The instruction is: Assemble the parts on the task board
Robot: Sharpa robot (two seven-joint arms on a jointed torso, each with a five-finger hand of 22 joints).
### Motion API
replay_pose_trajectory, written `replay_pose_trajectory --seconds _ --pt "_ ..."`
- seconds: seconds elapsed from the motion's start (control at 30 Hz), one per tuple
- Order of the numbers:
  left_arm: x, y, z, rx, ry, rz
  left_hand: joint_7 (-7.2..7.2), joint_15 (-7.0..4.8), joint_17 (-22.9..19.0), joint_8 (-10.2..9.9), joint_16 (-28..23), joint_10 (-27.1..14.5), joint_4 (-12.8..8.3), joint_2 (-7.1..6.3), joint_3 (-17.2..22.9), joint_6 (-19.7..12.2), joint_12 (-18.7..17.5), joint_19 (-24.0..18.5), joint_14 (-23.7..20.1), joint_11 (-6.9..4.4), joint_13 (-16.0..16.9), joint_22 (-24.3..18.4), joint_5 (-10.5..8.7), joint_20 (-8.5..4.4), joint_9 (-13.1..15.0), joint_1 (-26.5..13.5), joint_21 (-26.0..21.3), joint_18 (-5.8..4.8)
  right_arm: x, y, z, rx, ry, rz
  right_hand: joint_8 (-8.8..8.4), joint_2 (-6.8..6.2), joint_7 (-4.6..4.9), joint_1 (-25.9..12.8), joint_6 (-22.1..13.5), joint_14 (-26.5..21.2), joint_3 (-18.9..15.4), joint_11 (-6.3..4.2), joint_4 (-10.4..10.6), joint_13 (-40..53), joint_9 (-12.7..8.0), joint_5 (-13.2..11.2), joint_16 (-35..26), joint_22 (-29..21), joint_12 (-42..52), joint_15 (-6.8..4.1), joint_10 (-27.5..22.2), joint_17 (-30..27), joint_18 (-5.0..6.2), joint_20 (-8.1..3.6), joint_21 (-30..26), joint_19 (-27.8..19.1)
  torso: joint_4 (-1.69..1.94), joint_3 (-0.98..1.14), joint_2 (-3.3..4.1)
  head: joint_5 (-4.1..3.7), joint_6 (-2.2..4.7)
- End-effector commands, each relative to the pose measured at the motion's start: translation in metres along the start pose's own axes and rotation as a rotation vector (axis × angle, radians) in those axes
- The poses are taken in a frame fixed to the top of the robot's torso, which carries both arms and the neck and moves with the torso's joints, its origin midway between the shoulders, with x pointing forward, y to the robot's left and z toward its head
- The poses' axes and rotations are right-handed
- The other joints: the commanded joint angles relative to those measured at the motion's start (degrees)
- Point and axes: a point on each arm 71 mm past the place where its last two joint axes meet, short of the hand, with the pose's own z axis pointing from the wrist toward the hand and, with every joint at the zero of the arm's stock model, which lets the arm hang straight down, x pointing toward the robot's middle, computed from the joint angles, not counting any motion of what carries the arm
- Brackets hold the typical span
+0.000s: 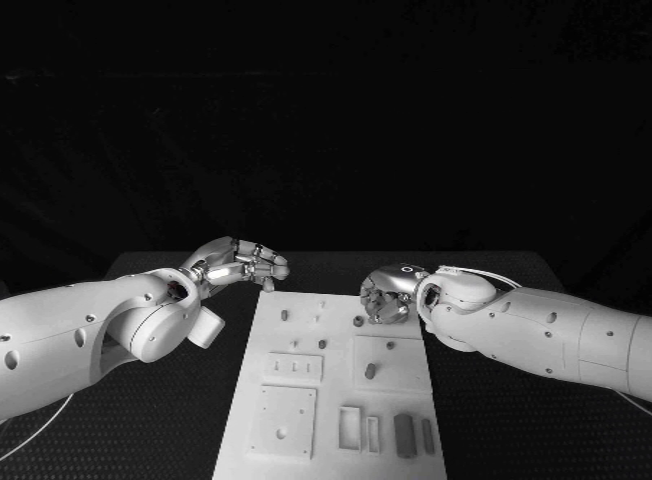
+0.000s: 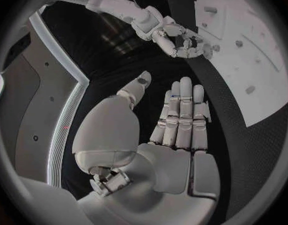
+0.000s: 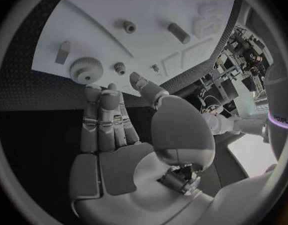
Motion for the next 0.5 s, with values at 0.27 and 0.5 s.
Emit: replay_pose_trajectory --seconds 0.27,0.5 --pt "0.0032 -0.0027 -0.0005 0.009 0.002 -0.012 0.29 0.12 -0.13 -0.41 -0.37 -0.04 0.07 0.09 0.5 0.02 -0.45 -0.53 -0.39 0.34 0.09 0.88 0.11 -0.01 0.13 -0.65 0.02 0.06 -0.0016 0.0063 0.0042 -0.007 -0.034 -0.059 -0.43 -0.49 0.01 0.39 0.59 -0.5 2.06 0.13 -0.04 -0.16 -0.23 -0.42 0.69 1.15 -0.3 0.07 0.12 -0.43 1.47 0.03 0.7 -0.5 3.98 -1.28 3.2 -3.63 1.84" --pt "0.0047 -0.0033 -0.0009 0.009 0.005 -0.02 0.28 0.13 -0.14 -0.43 -0.38 -0.05 0.07 0.11 0.53 0.02 -0.49 -0.55 -0.39 0.34 0.1 0.88 0.11 0.0 0.15 -0.7 0.02 0.06 -0.001 0.0094 0.007 -0.005 -0.036 -0.076 -0.6 -0.74 0.28 0.18 0.5 -0.56 2.75 -0.02 -0.03 0.0 -0.38 -0.39 0.99 1.13 -0.05 -0.07 0.69 -0.66 1.47 0.01 0.99 -0.51 4.15 -1.38 3.56 -3.63 2.09"
